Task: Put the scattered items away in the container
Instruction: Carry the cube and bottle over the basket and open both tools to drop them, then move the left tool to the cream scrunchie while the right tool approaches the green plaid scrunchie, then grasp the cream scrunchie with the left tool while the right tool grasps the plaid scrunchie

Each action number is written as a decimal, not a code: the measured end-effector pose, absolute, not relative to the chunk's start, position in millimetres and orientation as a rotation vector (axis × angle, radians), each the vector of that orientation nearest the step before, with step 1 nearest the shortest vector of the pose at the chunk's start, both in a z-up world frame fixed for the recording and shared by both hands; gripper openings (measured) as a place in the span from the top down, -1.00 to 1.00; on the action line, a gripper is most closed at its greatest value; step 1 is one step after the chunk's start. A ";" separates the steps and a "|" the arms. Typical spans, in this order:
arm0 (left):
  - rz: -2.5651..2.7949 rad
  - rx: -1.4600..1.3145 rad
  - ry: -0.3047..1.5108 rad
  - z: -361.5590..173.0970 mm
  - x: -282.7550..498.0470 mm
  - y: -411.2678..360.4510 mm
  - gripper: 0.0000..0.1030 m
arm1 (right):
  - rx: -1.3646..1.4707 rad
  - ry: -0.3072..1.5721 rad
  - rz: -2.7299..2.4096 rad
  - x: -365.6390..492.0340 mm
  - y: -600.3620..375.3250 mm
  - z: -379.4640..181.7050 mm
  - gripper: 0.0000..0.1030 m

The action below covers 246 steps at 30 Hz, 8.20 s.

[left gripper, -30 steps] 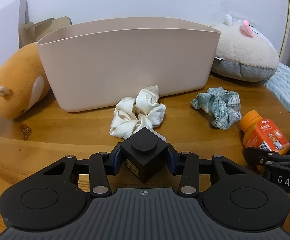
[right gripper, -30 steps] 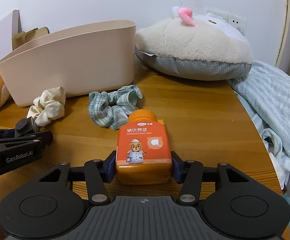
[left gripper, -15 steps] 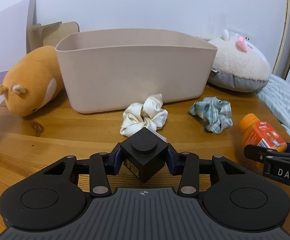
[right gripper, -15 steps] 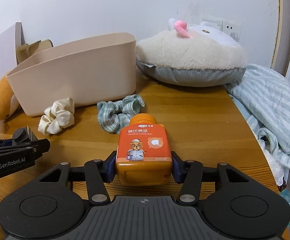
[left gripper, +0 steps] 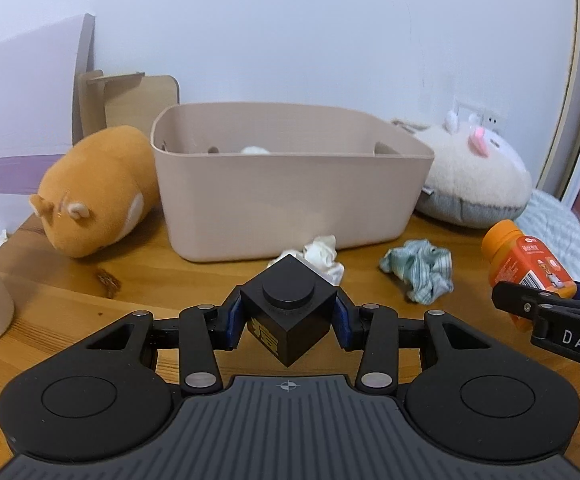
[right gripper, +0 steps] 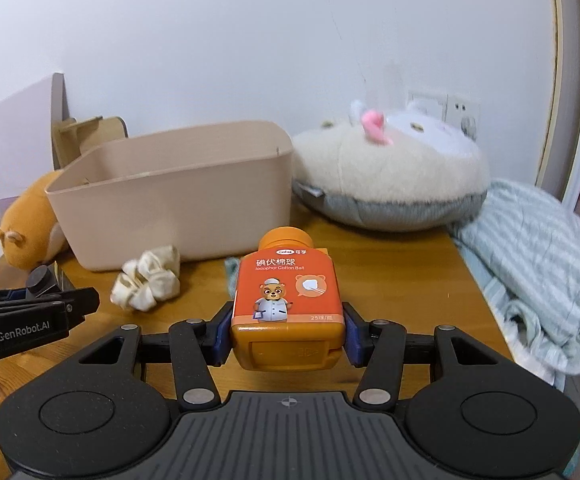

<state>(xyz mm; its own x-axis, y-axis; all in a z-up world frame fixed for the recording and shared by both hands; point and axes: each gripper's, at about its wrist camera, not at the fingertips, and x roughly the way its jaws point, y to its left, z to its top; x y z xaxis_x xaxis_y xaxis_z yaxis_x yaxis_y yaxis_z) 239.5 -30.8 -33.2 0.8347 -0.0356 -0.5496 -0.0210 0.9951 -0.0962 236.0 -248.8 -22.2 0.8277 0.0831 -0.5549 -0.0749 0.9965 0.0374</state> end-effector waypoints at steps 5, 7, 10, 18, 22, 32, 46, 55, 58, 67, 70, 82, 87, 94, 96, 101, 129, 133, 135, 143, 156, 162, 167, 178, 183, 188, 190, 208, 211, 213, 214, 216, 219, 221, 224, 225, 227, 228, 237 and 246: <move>-0.001 -0.095 0.552 -18.9 234.9 -21.7 0.14 | 0.012 0.555 0.096 233.5 -241.7 -8.1 0.04; -0.001 -0.092 0.537 -12.6 234.3 -19.3 0.14 | 0.010 0.540 0.100 234.3 -239.2 -1.7 0.04; -0.007 -0.096 0.521 -3.6 235.1 -15.2 0.14 | 0.012 0.525 0.107 236.8 -235.6 7.9 0.04; 0.012 -0.128 0.513 13.0 249.9 6.7 0.14 | 0.007 0.483 0.118 248.6 -226.4 25.4 0.04; 0.025 -0.130 0.504 18.9 258.9 15.5 0.14 | 0.004 0.472 0.117 259.6 -224.0 29.5 0.04; 0.032 -0.118 0.477 32.7 279.8 22.3 0.14 | -0.020 0.447 0.141 288.7 -209.4 45.1 0.04; 0.070 -0.053 0.465 41.4 334.7 20.8 0.14 | -0.105 0.430 0.150 343.6 -197.3 60.8 0.04; 0.041 -0.087 0.538 43.5 382.2 24.3 0.14 | -0.152 0.477 0.180 386.4 -181.3 55.8 0.04; 0.029 -0.126 0.573 39.5 393.9 28.9 0.14 | -0.143 0.505 0.194 400.0 -179.9 51.8 0.04; 0.052 -0.110 0.672 22.7 433.8 28.0 0.14 | -0.131 0.603 0.205 443.2 -176.9 33.4 0.04; 0.064 -0.096 0.696 16.0 440.9 26.1 0.14 | -0.117 0.635 0.212 451.3 -178.2 25.6 0.04; 0.075 -0.045 0.764 -12.7 456.2 13.7 0.14 | -0.113 0.712 0.200 467.5 -179.1 1.2 0.04; 0.070 0.008 0.771 -19.0 460.7 3.8 0.13 | -0.145 0.726 0.190 470.4 -176.4 -2.9 0.04; 0.038 0.003 0.811 -22.2 463.0 -0.6 0.13 | -0.187 0.742 0.188 469.9 -169.2 -8.9 0.04; 0.037 0.007 0.801 -21.4 461.5 -0.5 -0.03 | -0.182 0.735 0.187 467.6 -169.1 -8.5 -0.13; 0.075 0.001 0.737 -11.9 455.0 5.8 -0.51 | -0.141 0.716 0.176 462.3 -176.9 -3.3 -0.46; 0.014 0.021 0.601 36.2 340.2 -15.6 -0.62 | -0.125 0.524 0.128 336.0 -214.8 48.0 -1.00; -0.002 0.019 0.585 37.5 315.4 -18.6 -0.65 | -0.099 0.522 0.134 308.0 -225.7 50.4 -1.00; -0.008 0.019 0.586 35.5 304.1 -19.5 -0.65 | -0.090 0.526 0.144 293.5 -231.1 49.2 -1.00; -0.036 -0.050 0.630 16.2 258.2 -23.8 -0.66 | -0.045 0.541 0.128 245.2 -249.9 35.6 -1.00; 0.019 -0.066 0.669 -18.6 216.0 -27.8 -0.66 | -0.058 0.623 0.103 193.1 -260.8 -3.1 -1.00; 0.009 -0.065 0.717 -37.6 223.9 -30.5 -0.66 | -0.097 0.669 0.117 194.2 -254.0 -17.7 -1.00; -0.018 -0.053 0.719 -44.2 233.7 -33.1 -0.66 | -0.091 0.691 0.131 203.9 -251.2 -28.5 -1.00; -0.046 -0.022 0.747 -61.4 269.2 -43.8 -0.66 | -0.124 0.720 0.111 249.5 -244.6 -48.6 -1.00; -0.060 -0.023 0.758 -70.2 283.1 -48.8 -0.66 | -0.102 0.733 0.108 267.4 -247.7 -57.7 -1.00; -0.051 -0.030 0.759 -73.9 296.4 -50.3 -0.66 | -0.110 0.747 0.108 282.6 -248.2 -64.9 -1.00; -0.051 -0.034 0.763 -75.5 302.0 -50.2 -0.66 | -0.106 0.749 0.115 287.9 -248.0 -67.4 -1.00; 0.001 -0.046 0.784 -91.9 349.2 -50.3 -0.66 | -0.138 0.746 0.121 335.2 -234.4 -76.9 -1.00; 0.008 -0.055 0.791 -95.2 355.3 -49.1 -0.66 | -0.141 0.750 0.121 341.5 -233.4 -79.6 -1.00; 0.016 -0.055 0.788 -96.4 358.8 -48.2 -0.66 | -0.139 0.755 0.124 346.0 -233.2 -81.1 -0.99; 0.022 -0.055 0.787 -96.8 360.7 -47.9 -0.66 | -0.136 0.755 0.128 348.4 -232.9 -81.8 -0.98; 0.031 -0.059 0.786 -97.5 362.3 -45.0 -0.66 | -0.130 0.755 0.134 352.4 -231.6 -82.6 -0.95; 0.045 -0.065 0.782 -98.0 365.8 -42.1 -0.66 | -0.123 0.752 0.144 359.7 -229.4 -83.9 -0.94; 0.054 -0.063 0.780 -98.7 366.5 -40.9 -0.66 | -0.120 0.748 0.147 363.9 -228.1 -85.4 -0.91; 0.058 -0.034 0.775 -99.1 366.4 -44.8 -0.66 | -0.111 0.742 0.146 369.4 -227.6 -88.5 -0.78; 0.061 -0.025 0.773 -99.6 366.0 -46.1 -0.66 | -0.101 0.743 0.152 371.0 -228.6 -89.5 -0.73; 0.063 -0.020 0.769 -100.1 365.9 -47.2 -0.65 | -0.082 0.751 0.162 374.3 -228.4 -90.9 -0.51; 0.062 -0.019 0.765 -100.0 365.6 -47.5 -0.58 | -0.078 0.755 0.164 375.8 -227.9 -91.6 -0.49; 0.010 0.013 0.755 -95.5 365.1 -54.2 0.38 | -0.086 0.765 0.202 376.8 -219.2 -92.8 0.29; -0.005 0.039 0.753 -92.3 355.5 -61.1 0.73 | -0.094 0.766 0.214 368.7 -214.0 -89.4 0.75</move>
